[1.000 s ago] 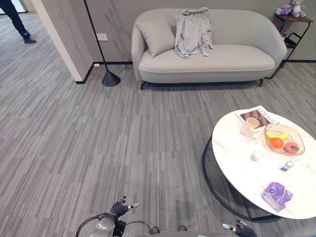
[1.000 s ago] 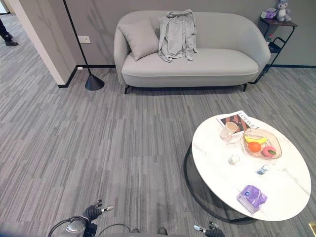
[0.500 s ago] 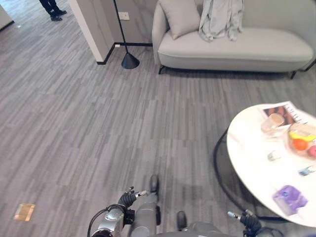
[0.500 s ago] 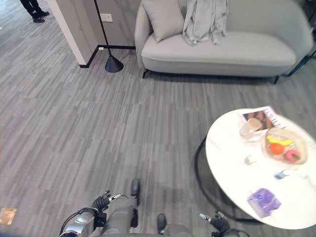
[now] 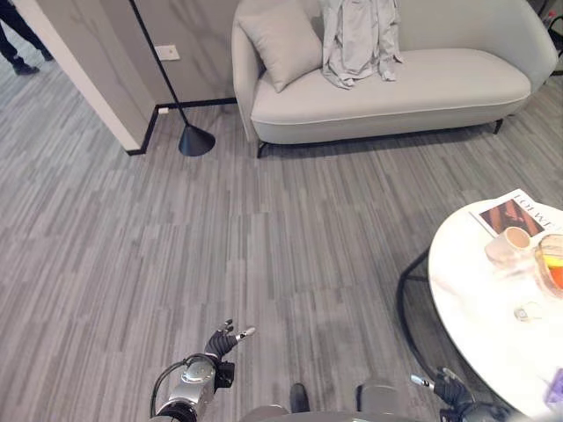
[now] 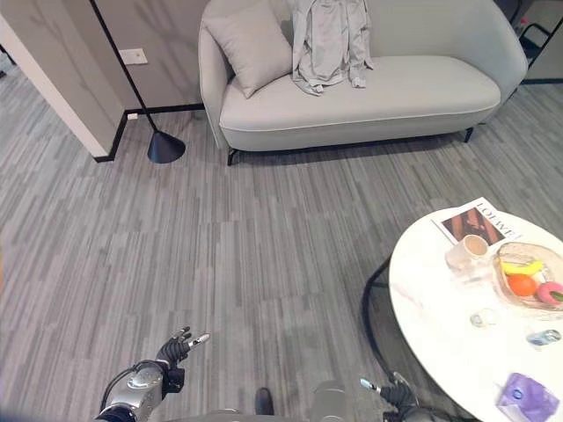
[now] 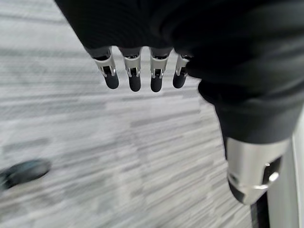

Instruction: Hang the clothes on the sofa on the clothes rack.

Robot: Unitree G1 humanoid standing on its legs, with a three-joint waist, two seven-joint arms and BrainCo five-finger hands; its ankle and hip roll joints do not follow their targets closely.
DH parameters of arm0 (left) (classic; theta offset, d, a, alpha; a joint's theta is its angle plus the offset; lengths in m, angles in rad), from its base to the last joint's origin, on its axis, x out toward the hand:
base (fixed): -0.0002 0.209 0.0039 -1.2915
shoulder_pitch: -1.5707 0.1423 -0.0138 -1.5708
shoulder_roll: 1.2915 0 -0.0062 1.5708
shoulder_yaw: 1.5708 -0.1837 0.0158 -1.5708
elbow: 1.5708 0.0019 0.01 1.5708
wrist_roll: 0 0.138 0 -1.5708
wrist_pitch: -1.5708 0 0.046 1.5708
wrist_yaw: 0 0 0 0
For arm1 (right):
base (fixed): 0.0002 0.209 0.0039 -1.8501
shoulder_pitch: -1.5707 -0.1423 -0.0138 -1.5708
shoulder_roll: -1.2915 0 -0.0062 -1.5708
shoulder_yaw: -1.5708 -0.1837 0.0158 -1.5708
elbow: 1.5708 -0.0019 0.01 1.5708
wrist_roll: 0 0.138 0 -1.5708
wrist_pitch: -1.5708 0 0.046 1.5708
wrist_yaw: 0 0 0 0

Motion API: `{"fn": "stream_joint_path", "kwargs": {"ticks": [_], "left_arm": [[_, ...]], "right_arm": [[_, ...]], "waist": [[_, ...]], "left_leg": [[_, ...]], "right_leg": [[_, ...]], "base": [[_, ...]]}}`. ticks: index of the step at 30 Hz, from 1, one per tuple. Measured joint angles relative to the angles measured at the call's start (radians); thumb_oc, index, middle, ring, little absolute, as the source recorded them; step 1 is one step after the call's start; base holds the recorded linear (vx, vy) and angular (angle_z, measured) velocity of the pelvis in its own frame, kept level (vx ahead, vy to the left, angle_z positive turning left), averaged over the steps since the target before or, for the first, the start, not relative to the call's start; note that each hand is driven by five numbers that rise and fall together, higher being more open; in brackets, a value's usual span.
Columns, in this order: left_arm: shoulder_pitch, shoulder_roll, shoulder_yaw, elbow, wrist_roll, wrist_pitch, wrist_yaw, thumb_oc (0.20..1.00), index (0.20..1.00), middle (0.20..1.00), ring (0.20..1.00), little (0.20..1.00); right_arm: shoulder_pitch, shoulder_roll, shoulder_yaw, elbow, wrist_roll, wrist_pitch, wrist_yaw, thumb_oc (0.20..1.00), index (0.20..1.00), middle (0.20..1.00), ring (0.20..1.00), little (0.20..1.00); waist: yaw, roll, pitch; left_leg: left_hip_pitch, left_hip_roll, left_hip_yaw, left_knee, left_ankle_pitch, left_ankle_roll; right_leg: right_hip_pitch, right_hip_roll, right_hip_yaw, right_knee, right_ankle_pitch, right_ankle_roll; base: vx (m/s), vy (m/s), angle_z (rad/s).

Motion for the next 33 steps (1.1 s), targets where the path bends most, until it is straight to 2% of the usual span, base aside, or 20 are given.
{"fn": "stream_joint_path", "kwargs": {"ticks": [3,4,6,7,9,11,12,14,16,18,22,23,24,25,26,27,28,31,32,33], "left_arm": [[0.017,0.028,0.002,0.008,0.000,-0.001,0.003,1.000,1.000,1.000,1.000,1.000],[0.017,0.015,0.000,0.011,0.003,0.000,0.005,1.000,1.000,1.000,1.000,1.000],[0.013,0.019,-0.003,0.023,0.024,0.002,0.009,1.000,1.000,1.000,1.000,1.000],[0.008,0.001,-0.010,0.025,0.030,0.002,0.008,1.000,1.000,1.000,1.000,1.000],[-0.005,-0.029,-0.015,0.019,0.031,0.001,0.007,1.000,1.000,1.000,1.000,1.000],[-0.015,-0.039,-0.015,0.018,0.032,0.001,0.007,1.000,1.000,1.000,1.000,1.000],[-0.018,-0.044,-0.015,0.021,0.032,0.000,0.007,1.000,1.000,1.000,1.000,1.000],[-0.036,-0.041,-0.014,0.028,0.032,-0.004,0.007,1.000,1.000,1.000,1.000,1.000],[-0.035,-0.032,-0.012,0.026,0.031,-0.005,0.008,1.000,1.000,1.000,1.000,1.000],[-0.020,-0.030,-0.011,0.026,0.031,-0.005,0.006,1.000,1.000,1.000,1.000,1.000],[0.005,-0.029,0.025,0.034,0.030,-0.003,0.000,1.000,1.000,1.000,1.000,1.000],[0.015,-0.022,0.030,0.039,0.030,0.000,0.001,1.000,1.000,1.000,1.000,1.000],[0.028,-0.020,0.027,0.038,0.030,0.000,0.001,1.000,1.000,1.000,1.000,1.000],[0.042,-0.022,0.028,0.037,0.029,0.000,0.000,1.000,1.000,1.000,1.000,1.000],[0.057,-0.025,0.028,0.034,0.028,0.000,-0.003,1.000,1.000,1.000,1.000,1.000],[0.064,-0.030,0.030,0.034,0.026,-0.004,-0.001,1.000,1.000,1.000,1.000,1.000],[0.068,-0.044,0.028,0.029,0.022,-0.007,0.000,1.000,1.000,1.000,1.000,1.000],[0.123,-0.056,0.028,0.034,0.021,-0.004,-0.006,1.000,1.000,1.000,1.000,1.000],[0.122,-0.058,0.048,0.040,0.021,-0.004,-0.011,1.000,1.000,1.000,1.000,1.000],[0.142,-0.062,0.076,0.060,0.021,-0.001,-0.010,1.000,1.000,1.000,1.000,1.000]], "right_arm": [[-0.004,0.008,0.001,0.000,0.001,0.000,-0.001,1.000,1.000,1.000,1.000,1.000],[0.016,-0.003,-0.006,0.000,0.002,-0.001,-0.002,1.000,1.000,1.000,1.000,1.000],[0.033,0.010,-0.007,0.006,0.002,0.001,-0.002,1.000,1.000,1.000,1.000,1.000],[0.047,0.000,-0.010,0.016,0.002,0.003,-0.003,1.000,1.000,1.000,1.000,1.000],[0.037,-0.015,-0.010,0.030,0.002,0.002,-0.004,1.000,1.000,1.000,1.000,1.000],[0.024,-0.015,-0.008,0.046,0.002,0.002,-0.003,1.000,1.000,1.000,1.000,1.000],[0.024,-0.018,-0.005,0.052,0.002,0.001,-0.003,1.000,1.000,1.000,1.000,1.000],[0.013,-0.024,-0.004,0.056,0.002,0.000,-0.002,1.000,1.000,1.000,1.000,1.000],[-0.005,-0.030,-0.005,0.055,0.002,0.000,-0.002,1.000,1.000,1.000,1.000,1.000],[-0.004,-0.044,-0.007,0.022,0.001,-0.003,-0.001,1.000,1.000,1.000,1.000,1.000],[-0.017,-0.051,-0.003,-0.006,0.001,0.009,-0.002,1.000,1.000,1.000,1.000,1.000],[-0.020,-0.051,-0.003,-0.018,0.001,0.016,-0.003,1.000,1.000,1.000,1.000,1.000],[-0.014,-0.055,-0.007,-0.033,0.001,0.014,-0.003,1.000,1.000,1.000,1.000,1.000],[-0.022,-0.059,-0.007,-0.043,0.001,0.016,-0.004,1.000,1.000,1.000,1.000,1.000],[-0.006,-0.067,-0.007,-0.061,0.001,0.017,-0.006,1.000,1.000,1.000,1.000,1.000],[0.003,-0.070,-0.010,-0.069,0.001,0.018,-0.010,1.000,1.000,1.000,1.000,1.000],[0.007,-0.081,-0.009,-0.073,0.001,0.016,-0.016,1.000,1.000,1.000,1.000,1.000],[-0.016,-0.089,0.005,-0.089,0.001,0.015,-0.021,1.000,1.000,1.000,1.000,1.000],[-0.016,-0.083,0.002,-0.091,0.000,0.014,-0.022,1.000,1.000,1.000,1.000,1.000],[-0.019,-0.078,-0.002,-0.091,-0.009,0.014,-0.022,1.000,1.000,1.000,1.000,1.000]], "waist": [[-0.030,-0.038,-0.006],[-0.069,-0.040,-0.006],[-0.081,-0.077,-0.007],[-0.090,-0.078,-0.007],[-0.094,-0.047,0.009],[-0.095,-0.040,0.014],[-0.096,-0.040,0.014],[-0.096,-0.038,0.014],[-0.091,-0.035,0.015],[-0.088,-0.048,0.016],[-0.070,-0.075,0.029],[-0.043,-0.103,0.038],[-0.034,-0.128,0.042],[-0.027,-0.130,0.041],[-0.029,-0.129,0.039],[-0.012,-0.136,0.039],[-0.001,-0.125,0.037],[0.017,-0.075,0.025],[0.037,-0.066,0.034],[0.080,-0.068,0.041]], "left_leg": [[0.054,0.002,0.013,0.000,-0.026,-0.043],[0.089,0.040,0.007,0.002,-0.131,-0.060],[0.125,0.033,0.000,0.002,-0.148,-0.082],[0.150,0.045,-0.014,0.003,-0.155,-0.093],[0.162,0.087,-0.015,0.045,-0.133,-0.128],[0.173,0.112,-0.041,0.100,-0.090,-0.187],[0.178,0.126,-0.060,0.135,-0.075,-0.202],[0.169,0.129,-0.094,0.155,-0.052,-0.222],[0.134,0.142,-0.081,0.274,-0.021,-0.247],[0.027,0.153,-0.094,0.577,0.052,-0.282],[-0.174,0.170,-0.098,0.886,0.062,-0.251],[-0.216,0.157,-0.082,0.891,0.044,-0.232],[-0.262,0.145,-0.081,0.836,0.033,-0.215],[-0.296,0.140,-0.085,0.783,0.034,-0.217],[-0.331,0.131,-0.093,0.692,0.037,-0.213],[-0.329,0.118,-0.089,0.551,0.041,-0.207],[-0.333,0.103,-0.084,0.351,0.063,-0.200],[-0.403,0.047,-0.061,0.077,0.140,-0.185],[-0.438,0.006,-0.039,-0.012,0.155,-0.175],[-0.487,-0.025,0.101,-0.003,0.159,-0.132]], "right_leg": [[-0.041,0.065,-0.027,-0.158,0.118,0.000],[-0.070,0.143,-0.045,-0.260,0.172,0.016],[-0.076,0.169,-0.050,-0.355,0.180,0.012],[-0.074,0.175,-0.061,-0.327,0.235,-0.019],[-0.055,0.201,-0.086,-0.287,0.239,-0.019],[0.007,0.206,-0.122,-0.309,0.268,-0.090],[0.046,0.211,-0.122,-0.319,0.263,-0.157],[0.103,0.223,-0.123,-0.333,0.239,-0.190],[0.162,0.242,-0.116,-0.381,0.233,-0.199],[0.256,0.249,-0.086,-0.453,0.246,-0.217],[0.316,0.255,-0.013,-0.467,0.215,-0.268],[0.348,0.247,0.033,-0.481,0.215,-0.268],[0.380,0.230,0.042,-0.494,0.235,-0.265],[0.405,0.227,0.046,-0.500,0.224,-0.254],[0.446,0.223,0.052,-0.534,0.191,-0.217],[0.465,0.217,0.061,-0.545,0.173,-0.212],[0.466,0.216,0.045,-0.536,0.180,-0.207],[0.530,0.253,0.077,-0.556,0.140,-0.178],[0.557,0.268,0.085,-0.554,0.091,-0.137],[0.613,0.285,0.138,-0.553,0.079,-0.131]], "base": [[0.43,-0.131,0.29],[0.54,-0.186,0.43],[0.31,-0.148,0.50],[0.31,-0.206,0.49],[0.35,-0.268,0.22],[0.39,-0.331,0.20],[0.37,-0.344,0.35],[0.30,-0.294,0.27],[0.29,-0.318,-0.10],[0.28,-0.322,-0.28],[0.24,-0.196,-0.44],[0.31,-0.057,-0.97],[0.31,-0.039,-0.92],[0.42,-0.045,-0.49],[0.20,-0.022,-0.24],[0.25,-0.016,-0.40],[0.27,-0.021,-0.59],[0.60,-0.069,-0.32],[0.61,-0.012,-0.59],[0.61,0.027,-0.67]]}}
